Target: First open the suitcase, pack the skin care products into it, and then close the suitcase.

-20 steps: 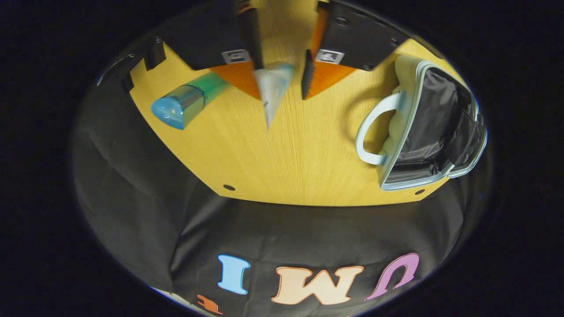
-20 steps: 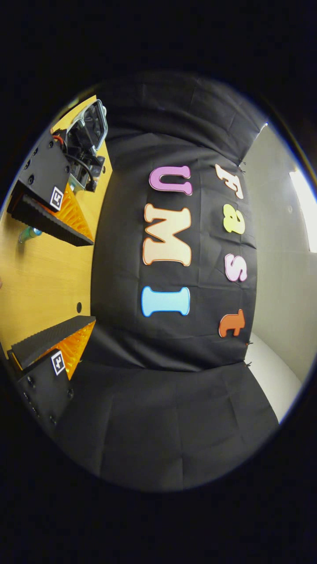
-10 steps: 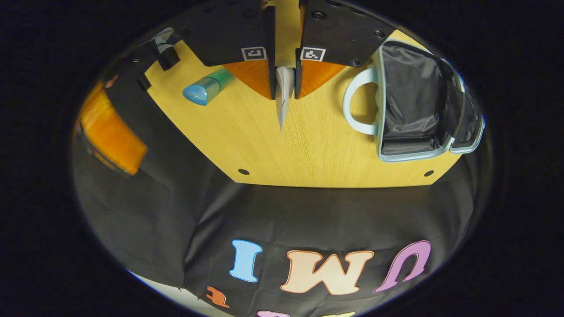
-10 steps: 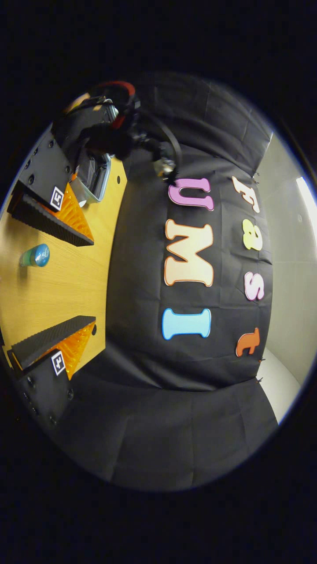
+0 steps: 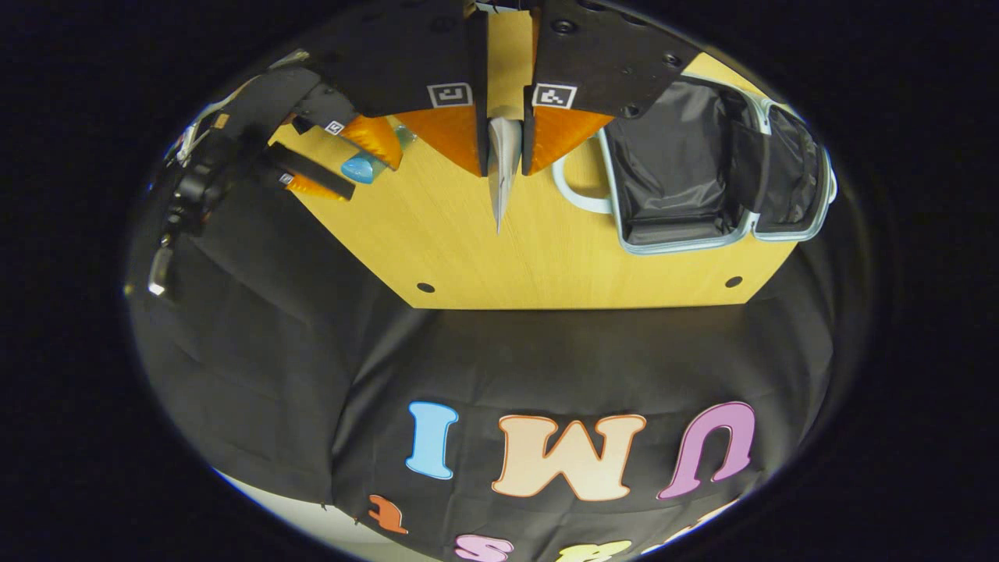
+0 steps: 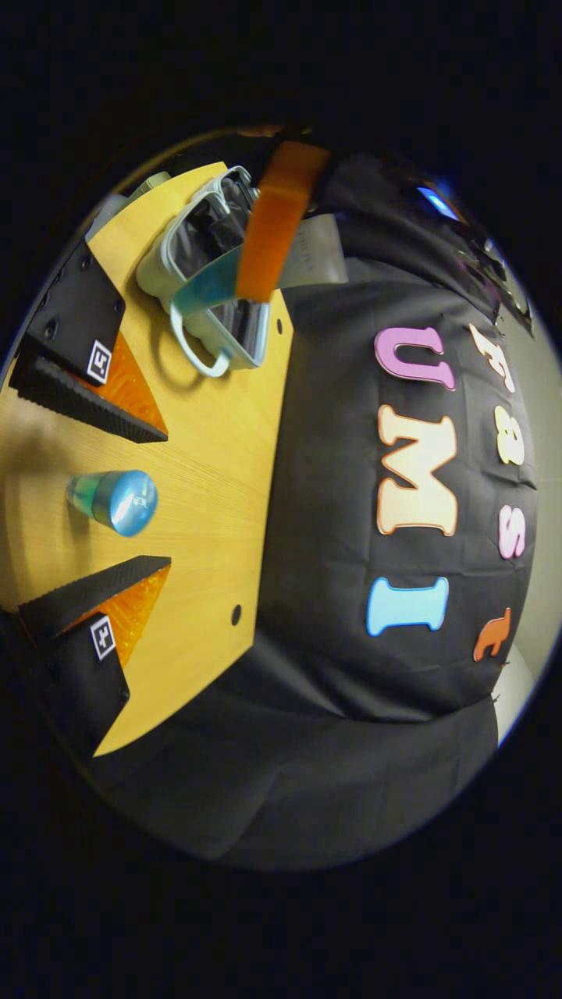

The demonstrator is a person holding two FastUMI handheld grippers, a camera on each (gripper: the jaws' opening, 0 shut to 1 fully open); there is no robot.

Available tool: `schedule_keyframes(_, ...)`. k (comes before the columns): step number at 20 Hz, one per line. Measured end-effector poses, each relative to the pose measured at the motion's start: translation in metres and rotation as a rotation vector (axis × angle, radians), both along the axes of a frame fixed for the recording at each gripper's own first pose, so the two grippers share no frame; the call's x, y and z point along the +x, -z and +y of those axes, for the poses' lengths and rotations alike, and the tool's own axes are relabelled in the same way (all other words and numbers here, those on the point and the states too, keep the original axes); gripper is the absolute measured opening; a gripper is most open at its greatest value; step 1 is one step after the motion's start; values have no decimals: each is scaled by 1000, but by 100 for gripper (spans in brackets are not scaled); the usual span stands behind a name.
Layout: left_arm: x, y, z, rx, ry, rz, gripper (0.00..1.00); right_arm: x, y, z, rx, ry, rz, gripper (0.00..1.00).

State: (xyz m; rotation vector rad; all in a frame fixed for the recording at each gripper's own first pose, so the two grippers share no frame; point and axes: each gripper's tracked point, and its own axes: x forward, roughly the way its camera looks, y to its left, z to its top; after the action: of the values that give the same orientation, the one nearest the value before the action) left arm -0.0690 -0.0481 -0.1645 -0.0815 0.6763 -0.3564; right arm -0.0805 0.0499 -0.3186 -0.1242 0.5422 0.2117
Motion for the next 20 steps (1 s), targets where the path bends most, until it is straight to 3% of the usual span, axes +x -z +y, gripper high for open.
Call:
schedule_keyframes(1,-3,-1,6,10,-7,-1,13,-3,11,-3,1,10,25,89)
schedule_keyframes(2,-5,-2,11,17,-15,6,13,-5,20,-5,5,18,43,80)
schedule_keyframes(3,-7,-3,17,23,-26,11,13,-4,25,-9,1,33,49,79)
schedule_keyframes(6,-14,-1,34,34,-61,27,14,0,26,-10,19,35,58,44)
schedule_keyframes(9,-17,6,53,55,-97,45,13,4,25,-4,47,0,89,39)
schedule_keyframes(12,-17,14,76,64,-146,68,13,13,-3,10,80,-26,64,40)
schedule_keyframes(20,-2,71,153,150,-269,236,14,13,-69,90,216,-183,69,40)
